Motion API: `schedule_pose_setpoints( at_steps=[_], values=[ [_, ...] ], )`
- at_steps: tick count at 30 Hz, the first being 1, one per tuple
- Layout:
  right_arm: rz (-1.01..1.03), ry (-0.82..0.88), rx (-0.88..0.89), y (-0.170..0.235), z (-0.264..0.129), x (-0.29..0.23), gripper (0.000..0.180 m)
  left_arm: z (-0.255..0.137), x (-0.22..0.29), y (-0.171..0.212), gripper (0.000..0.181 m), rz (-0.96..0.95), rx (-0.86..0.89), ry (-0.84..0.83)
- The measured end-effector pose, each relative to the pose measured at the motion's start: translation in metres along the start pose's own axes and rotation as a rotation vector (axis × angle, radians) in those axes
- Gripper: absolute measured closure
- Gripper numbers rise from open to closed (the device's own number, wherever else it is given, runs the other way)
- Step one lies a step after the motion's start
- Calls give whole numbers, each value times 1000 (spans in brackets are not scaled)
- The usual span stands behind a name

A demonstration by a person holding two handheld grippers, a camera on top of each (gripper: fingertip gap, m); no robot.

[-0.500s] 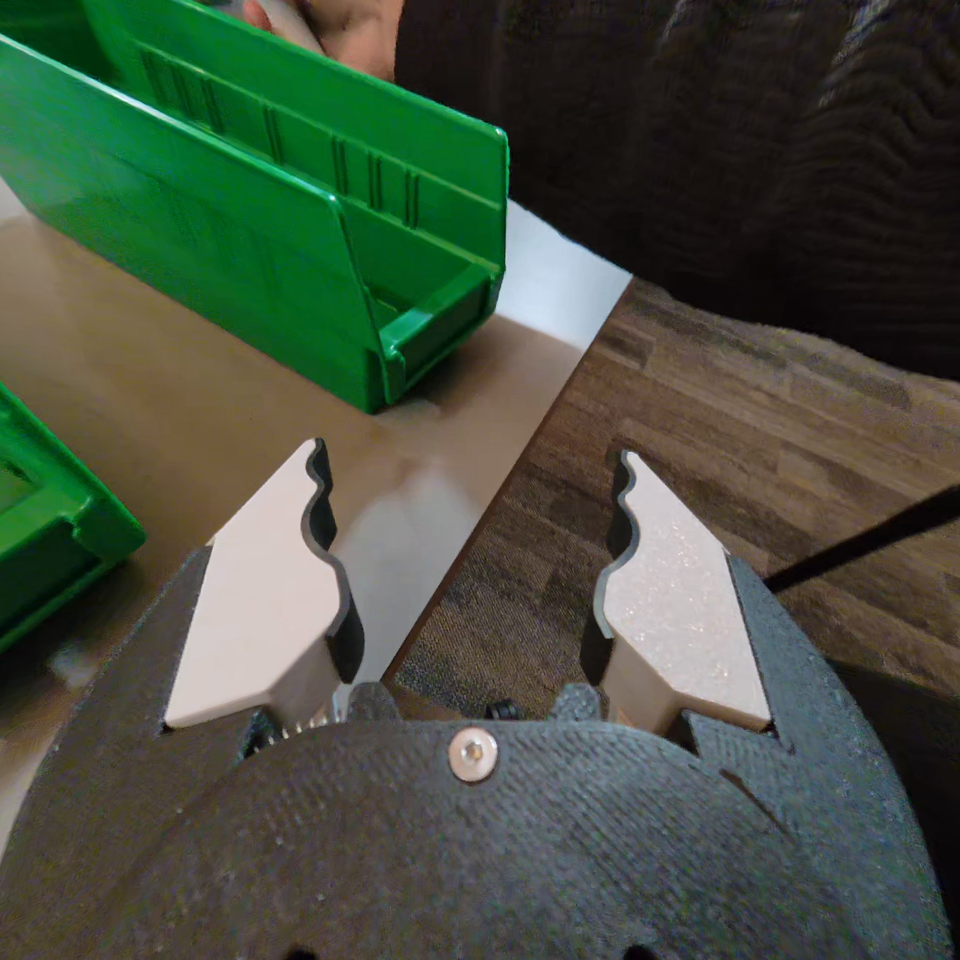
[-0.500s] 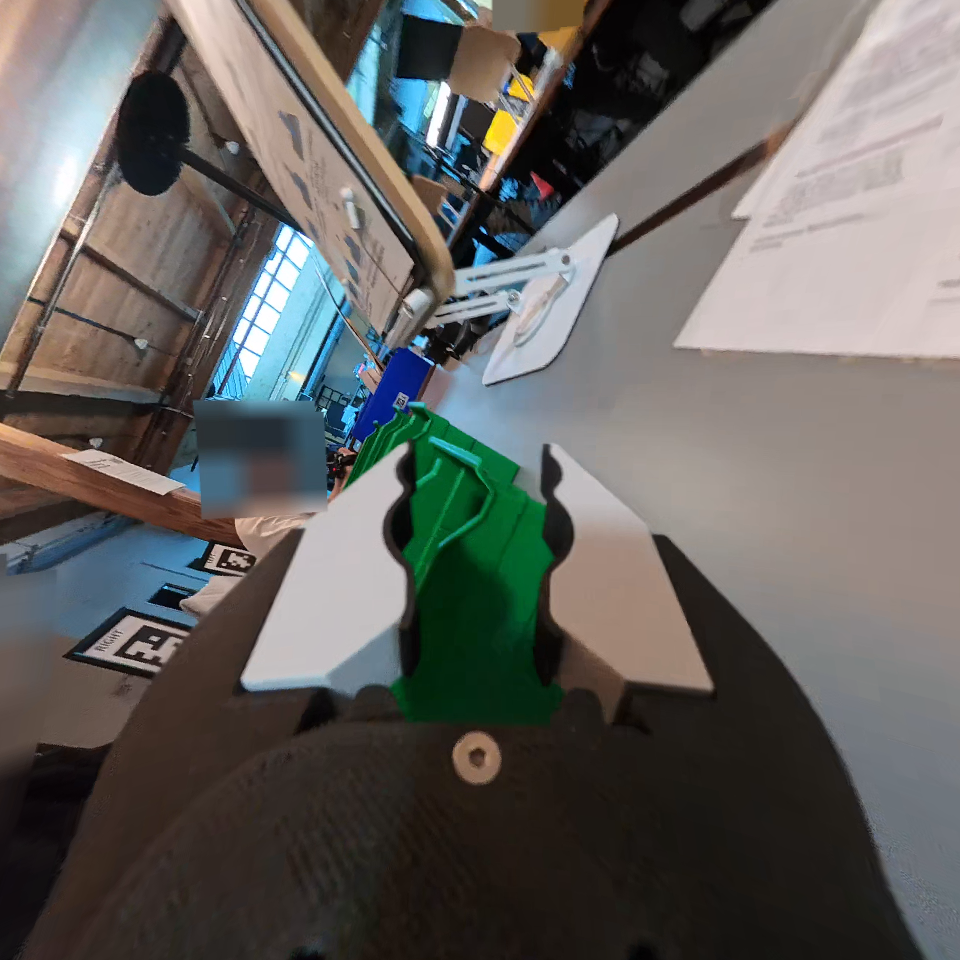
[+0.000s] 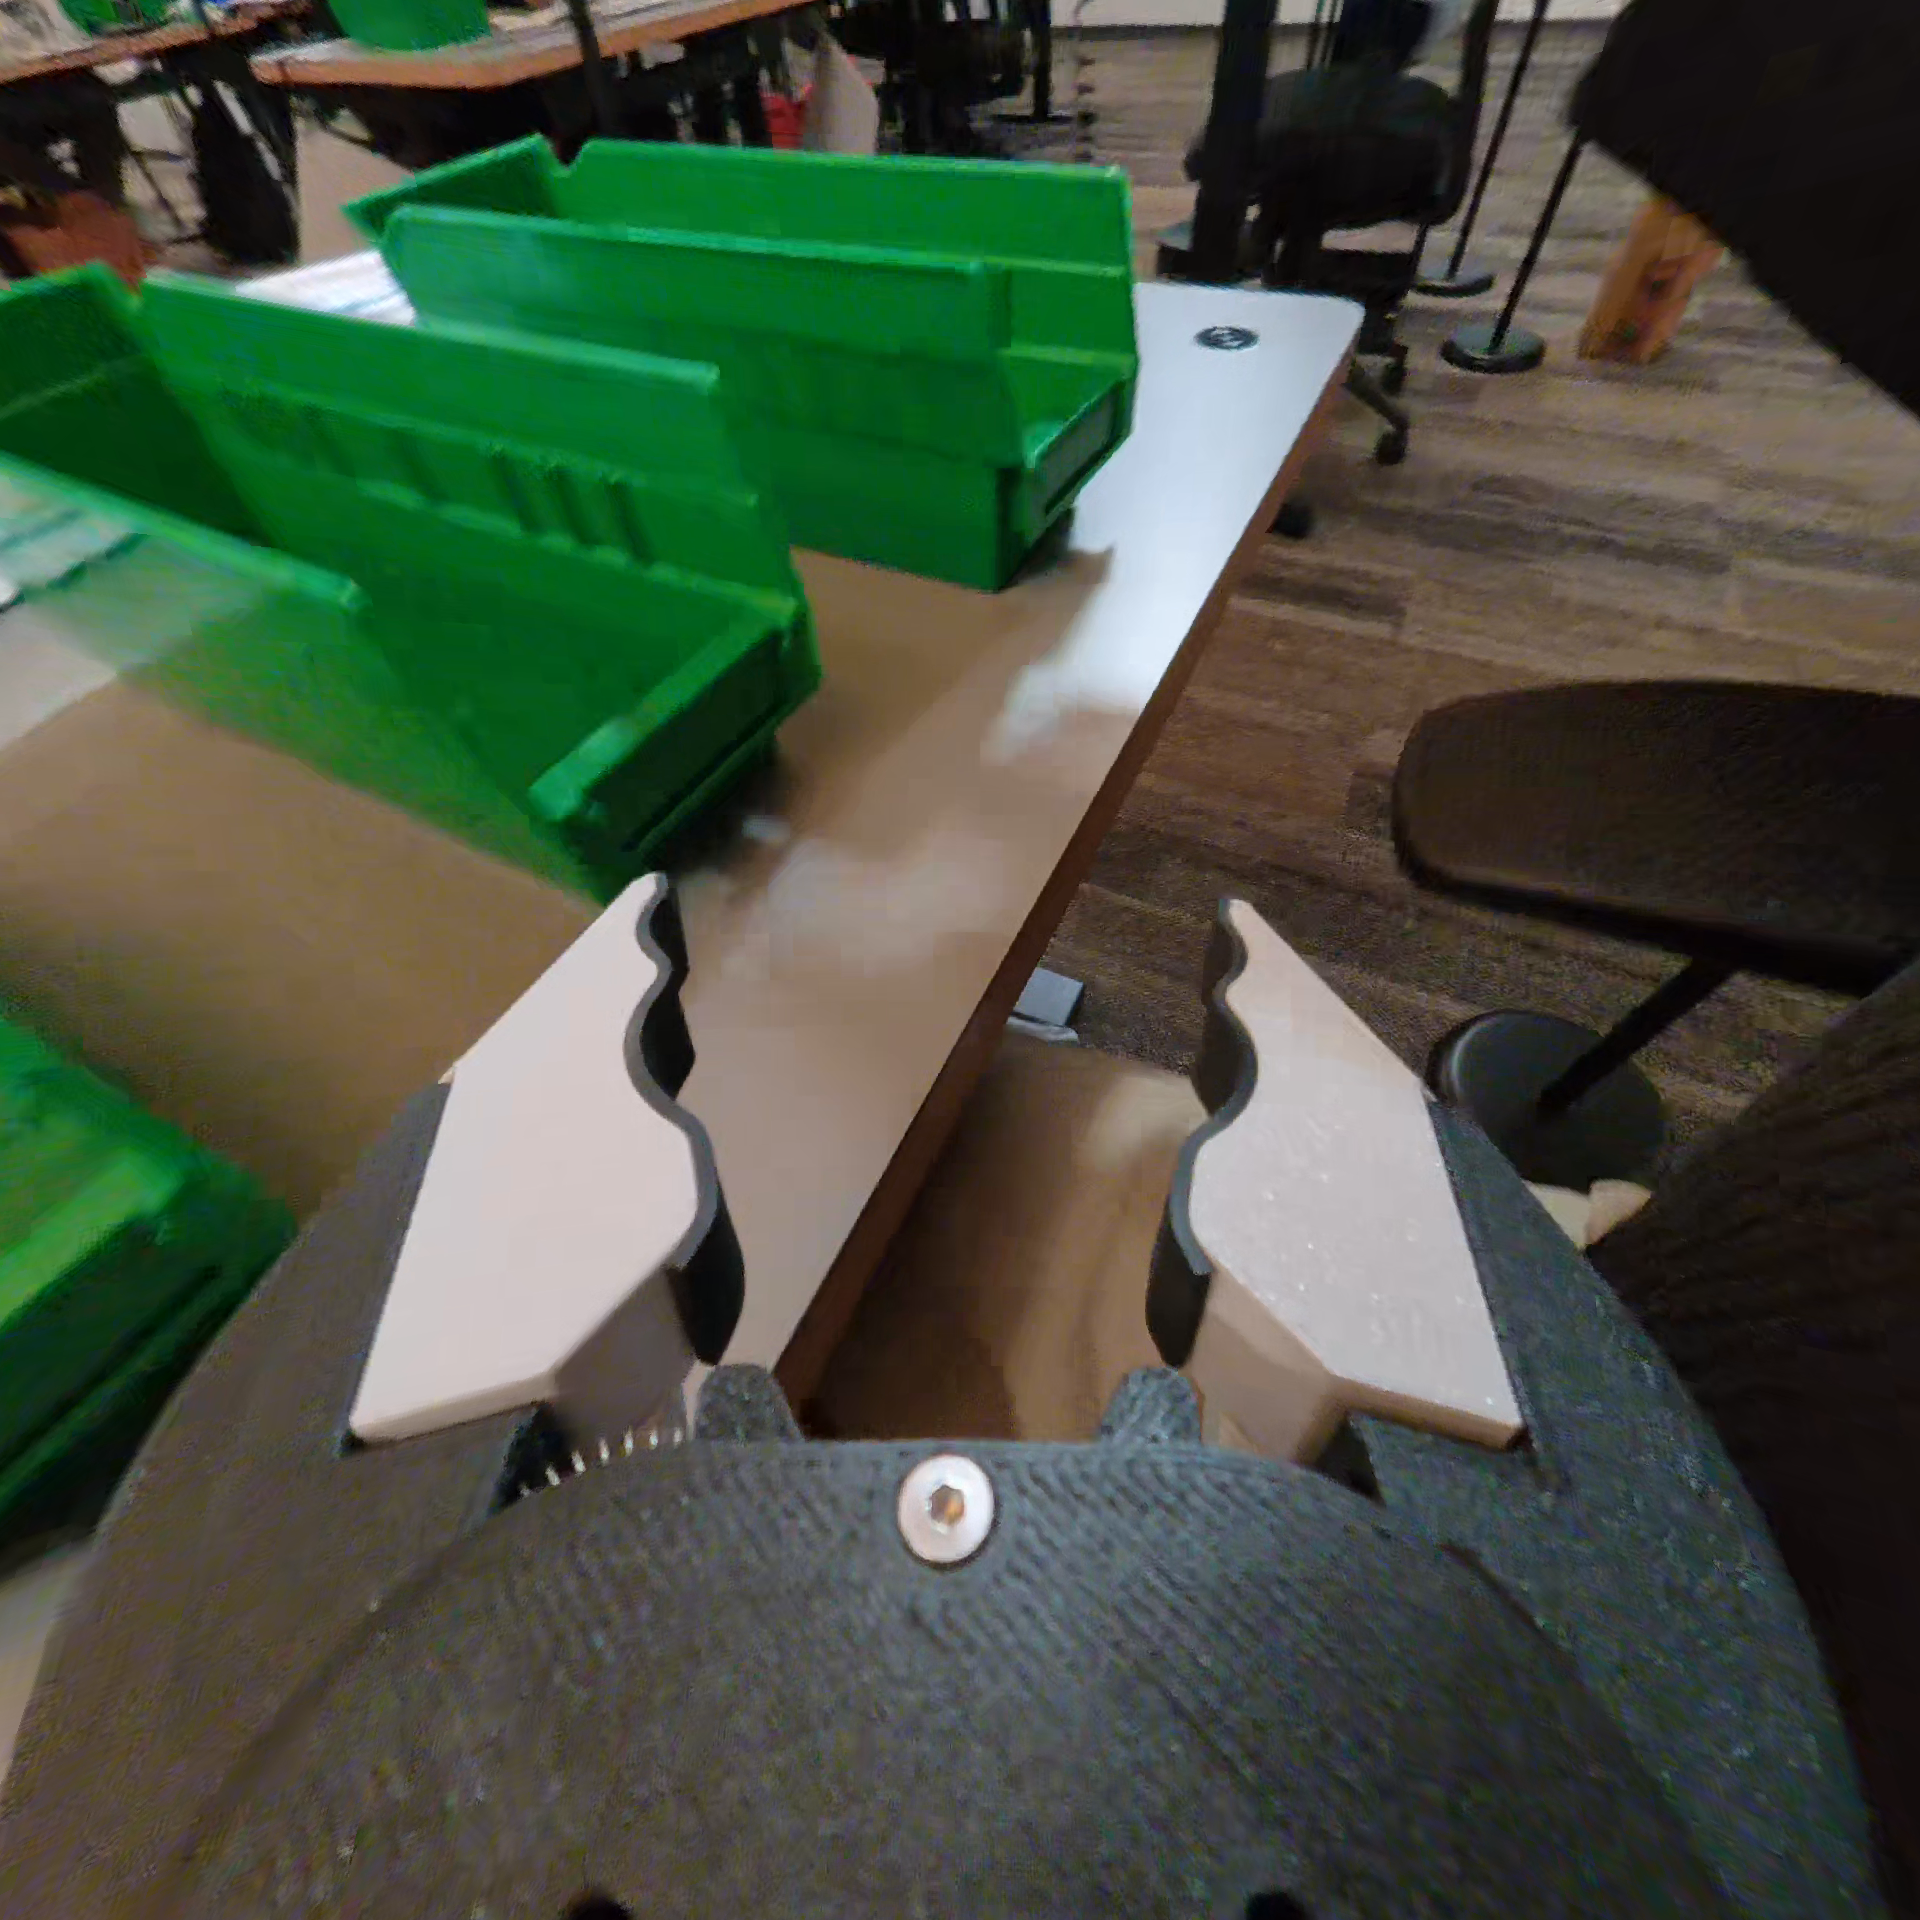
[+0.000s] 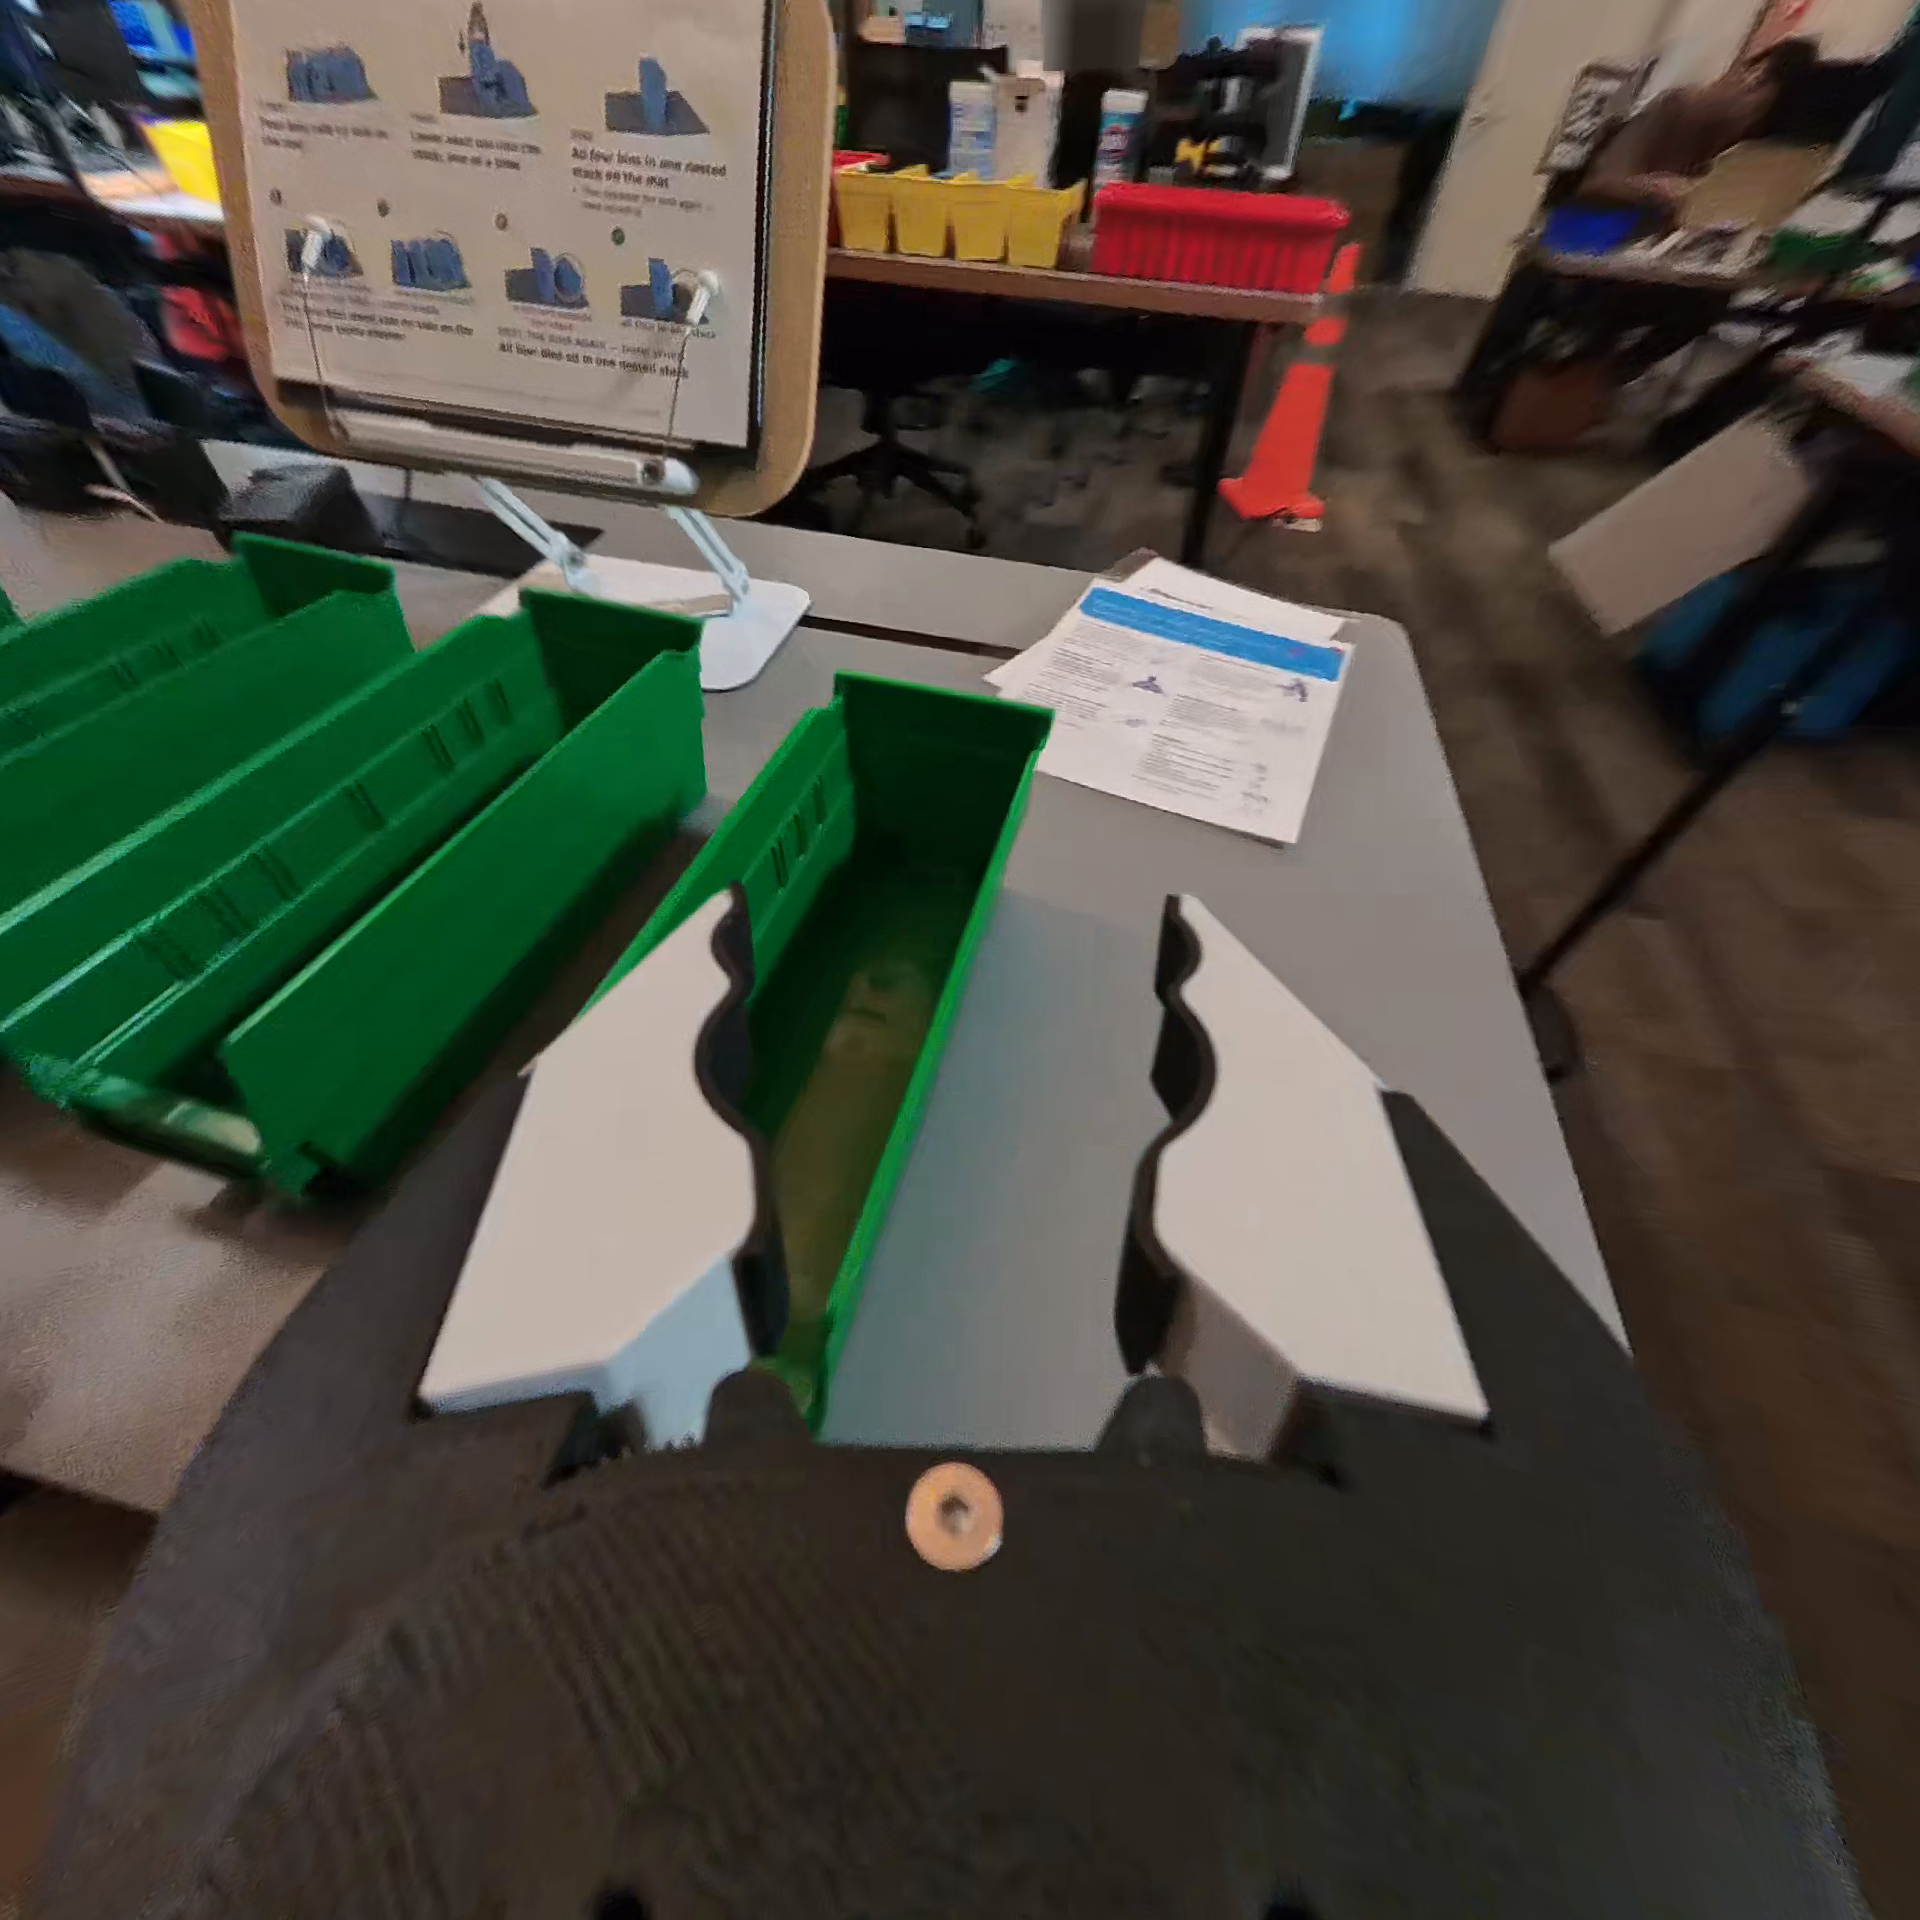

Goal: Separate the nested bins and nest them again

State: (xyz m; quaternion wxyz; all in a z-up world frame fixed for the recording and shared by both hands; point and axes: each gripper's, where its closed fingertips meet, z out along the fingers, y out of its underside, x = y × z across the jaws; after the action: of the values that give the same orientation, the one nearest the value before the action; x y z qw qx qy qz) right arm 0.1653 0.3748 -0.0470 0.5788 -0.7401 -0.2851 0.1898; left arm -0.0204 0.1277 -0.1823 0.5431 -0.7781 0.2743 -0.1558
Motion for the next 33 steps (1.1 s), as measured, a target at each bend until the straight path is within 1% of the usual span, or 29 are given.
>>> schedule_pose_setpoints(
  at_steps=[1, 2, 3, 4, 5, 7, 8, 10, 12, 13, 16, 17, 18, 19, 20, 22, 23, 25, 28, 29, 31, 32, 33],
  values=[
    [-14, 27, -5, 2, -12, -12, 105, -7, -4, 11, 92, -15, -18, 5],
    [0, 45, 1, 1, -20, -26, 105, -14, -10, 24, 96, -39, -51, 7],
    [36, 42, 36, -3, -25, -44, 103, -21, -18, 34, 94, -71, -69, -12],
    [73, 14, 87, -9, -26, -67, 102, -30, -26, 38, 94, -102, -53, -37],
    [97, -22, 137, -14, -26, -92, 104, -39, -32, 38, 95, -132, -18, -60],
    [90, -69, 192, -14, -16, -138, 114, -55, -44, 30, 97, -183, 29, -91],
    [80, -73, 182, -6, -7, -157, 118, -61, -48, 24, 97, -198, 40, -87],
    [55, -56, 109, 17, 9, -186, 117, -74, -64, 14, 98, -232, 76, -133],
    [-18, -45, 33, 35, 13, -205, 115, -88, -80, 3, 99, -259, 137, -183],
    [-49, 6, 32, 38, 8, -203, 116, -94, -87, -1, 99, -272, 152, -197],
    [-102, 133, 124, 34, -18, -183, 114, -118, -114, -10, 99, -307, 227, -273],
    [-103, 180, 123, 39, -25, -171, 109, -126, -123, -9, 100, -309, 244, -310],
    [-93, 230, 106, 47, -30, -157, 99, -132, -131, -7, 102, -315, 248, -338],
    [-81, 254, 78, 56, -34, -145, 96, -137, -136, -5, 102, -316, 245, -353],
    [-65, 251, 53, 65, -35, -138, 101, -140, -142, -2, 101, -315, 235, -370],
    [-2, 185, 59, 71, -33, -137, 121, -147, -154, 1, 102, -307, 231, -413],
    [41, 155, 77, 69, -31, -138, 125, -148, -157, 1, 103, -303, 235, -421],
    [94, 142, 67, 75, -23, -135, 127, -147, -163, 4, 103, -294, 225, -431],
    [73, 195, -91, 106, -3, -120, 126, -139, -169, 14, 101, -298, 189, -429],
    [85, 187, -126, 113, 4, -118, 130, -136, -170, 17, 101, -310, 178, -421],
    [141, 106, -161, 120, 16, -128, 152, -133, -171, 21, 101, -345, 175, -406],
    [163, 81, -175, 123, 21, -131, 156, -133, -170, 22, 100, -365, 177, -400],
    [159, 91, -185, 125, 24, -128, 163, -135, -171, 24, 100, -381, 181, -399]
  ],
)
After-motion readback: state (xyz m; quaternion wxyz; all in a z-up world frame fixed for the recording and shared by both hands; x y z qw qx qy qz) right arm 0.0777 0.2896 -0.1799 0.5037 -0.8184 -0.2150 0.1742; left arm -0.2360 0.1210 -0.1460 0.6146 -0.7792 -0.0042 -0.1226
